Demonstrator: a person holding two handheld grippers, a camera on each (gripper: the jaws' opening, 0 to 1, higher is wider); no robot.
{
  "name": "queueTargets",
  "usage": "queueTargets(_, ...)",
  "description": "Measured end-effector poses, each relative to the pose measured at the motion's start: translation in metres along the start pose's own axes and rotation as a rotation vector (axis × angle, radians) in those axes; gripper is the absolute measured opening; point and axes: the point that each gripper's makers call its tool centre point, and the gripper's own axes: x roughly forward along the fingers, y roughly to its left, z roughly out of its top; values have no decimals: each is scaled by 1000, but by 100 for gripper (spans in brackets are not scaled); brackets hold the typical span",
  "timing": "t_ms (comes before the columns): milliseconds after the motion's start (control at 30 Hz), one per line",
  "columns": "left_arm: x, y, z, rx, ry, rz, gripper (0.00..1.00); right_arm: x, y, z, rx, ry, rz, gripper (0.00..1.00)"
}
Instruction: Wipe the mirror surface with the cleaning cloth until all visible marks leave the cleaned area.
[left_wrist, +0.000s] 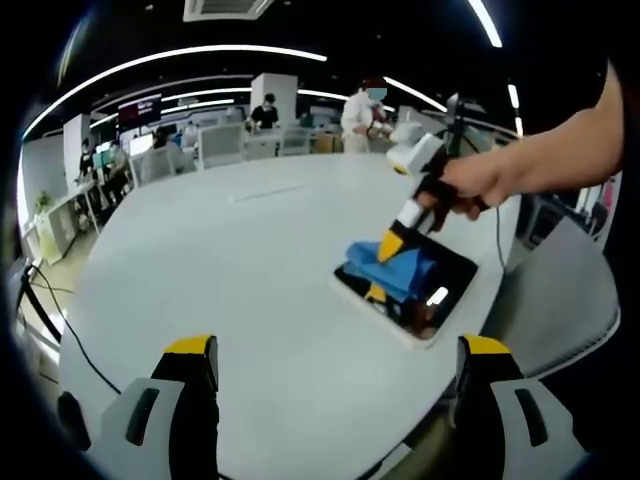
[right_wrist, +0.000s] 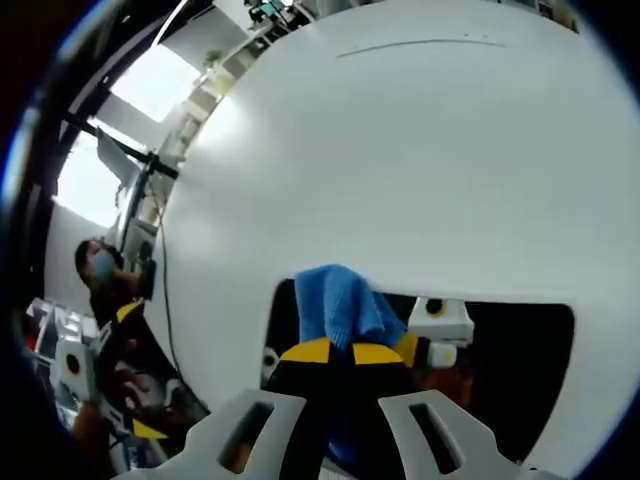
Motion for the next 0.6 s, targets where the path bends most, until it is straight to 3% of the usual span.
queueTargets(600,5,-6,7,18,-4,-19,99,-8,6,-34,18,-9,40,0)
